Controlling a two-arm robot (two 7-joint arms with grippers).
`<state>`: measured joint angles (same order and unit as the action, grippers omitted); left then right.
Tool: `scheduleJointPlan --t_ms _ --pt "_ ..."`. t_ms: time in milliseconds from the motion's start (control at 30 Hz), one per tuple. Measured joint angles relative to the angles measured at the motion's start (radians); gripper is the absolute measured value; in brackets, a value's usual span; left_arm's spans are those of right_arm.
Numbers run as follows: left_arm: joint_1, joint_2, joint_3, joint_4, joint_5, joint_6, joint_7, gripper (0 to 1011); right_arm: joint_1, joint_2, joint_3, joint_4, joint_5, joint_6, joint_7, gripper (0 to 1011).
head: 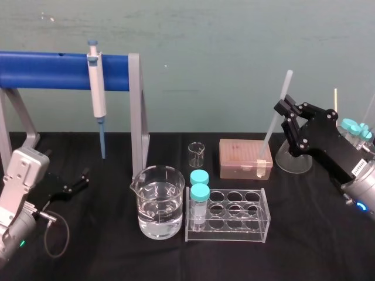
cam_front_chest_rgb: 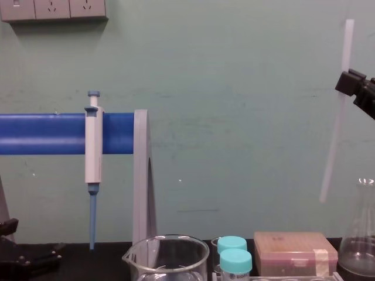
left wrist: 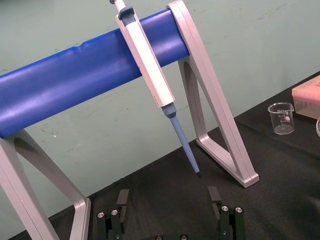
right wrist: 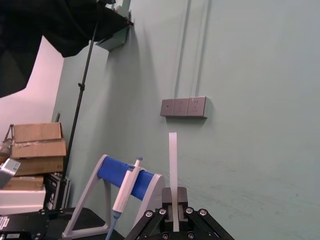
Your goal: Pick up the stirring rod with one hand, then place it down.
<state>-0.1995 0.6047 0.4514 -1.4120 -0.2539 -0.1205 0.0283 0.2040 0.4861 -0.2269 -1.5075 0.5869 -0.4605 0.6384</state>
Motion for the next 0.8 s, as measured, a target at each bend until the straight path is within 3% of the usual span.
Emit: scheduleJointPlan --t_ms 367,800 --pt "0.0 0.0 0.0 0.0 0.0 0.0 0.0 1000 -0.004 -0.026 0.018 0.003 0.008 0.032 0.016 56" --pt "0.0 0.0 0.0 0.0 0.0 0.0 0.0 1000 -0.016 -0.032 0.029 -0.004 0.007 0.045 0.025 56"
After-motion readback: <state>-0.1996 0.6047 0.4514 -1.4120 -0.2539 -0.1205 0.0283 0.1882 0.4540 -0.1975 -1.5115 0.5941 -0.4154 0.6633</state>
